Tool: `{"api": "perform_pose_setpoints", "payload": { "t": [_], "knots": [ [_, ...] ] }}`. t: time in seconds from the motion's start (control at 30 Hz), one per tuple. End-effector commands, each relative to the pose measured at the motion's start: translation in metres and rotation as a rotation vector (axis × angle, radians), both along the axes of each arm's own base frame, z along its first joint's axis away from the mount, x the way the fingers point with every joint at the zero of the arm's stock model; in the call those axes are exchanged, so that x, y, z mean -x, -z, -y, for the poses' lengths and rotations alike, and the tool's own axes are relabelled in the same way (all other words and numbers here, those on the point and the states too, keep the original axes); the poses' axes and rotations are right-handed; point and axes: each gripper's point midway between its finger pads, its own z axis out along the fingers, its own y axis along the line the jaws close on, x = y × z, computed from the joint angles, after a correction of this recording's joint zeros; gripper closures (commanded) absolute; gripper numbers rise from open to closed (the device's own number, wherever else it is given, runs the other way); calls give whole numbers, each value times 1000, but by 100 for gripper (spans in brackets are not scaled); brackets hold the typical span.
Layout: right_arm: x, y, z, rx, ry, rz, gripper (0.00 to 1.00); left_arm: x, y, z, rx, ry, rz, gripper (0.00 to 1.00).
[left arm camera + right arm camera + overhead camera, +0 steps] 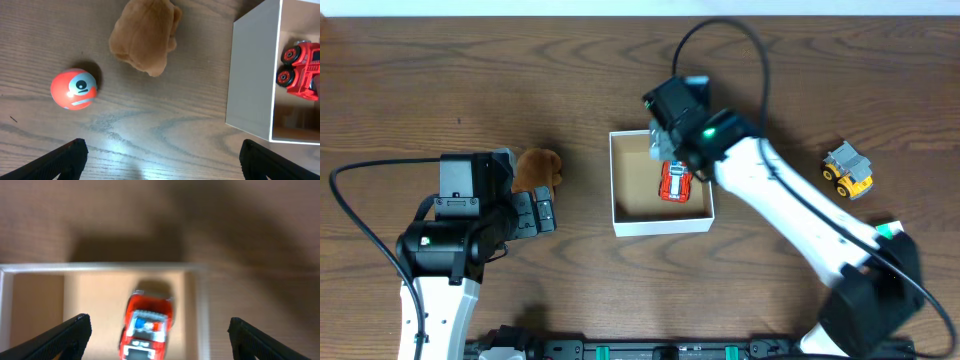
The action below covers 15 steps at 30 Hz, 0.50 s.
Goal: Pack container
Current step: 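Carry the red fire truck into the white box and release it, then move the right gripper to the yellow-grey dump truck and grasp it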
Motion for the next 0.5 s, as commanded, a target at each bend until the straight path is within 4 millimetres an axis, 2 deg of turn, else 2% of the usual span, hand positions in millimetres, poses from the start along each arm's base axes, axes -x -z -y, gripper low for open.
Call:
{"api": "perform_pose_setpoints", "payload": {
  "t": [0.0, 0.07, 0.13, 0.2, 0.27, 0.37, 0.47],
  "knots": [
    [-13, -78, 63, 41, 175, 176, 9, -1, -5, 2, 10, 4, 8, 2],
    [-8, -88, 99, 30, 278, 162, 8, -1, -5, 2, 10, 4, 8, 2],
    [-2, -88, 129, 19, 338, 122, 2, -1, -5, 2, 10, 4, 8, 2],
    [2, -84, 161, 21, 362, 61, 1, -1, -5, 2, 10, 4, 8, 2],
    [1, -75, 185, 37, 282, -8, 1, -1, -5, 2, 10, 4, 8, 2],
    [0, -55, 211, 77, 55, -119, 1, -1, -5, 2, 10, 4, 8, 2],
    [5, -26, 258, 153, -20, -238, 1, -1, -5, 2, 10, 4, 8, 2]
  ]
}}
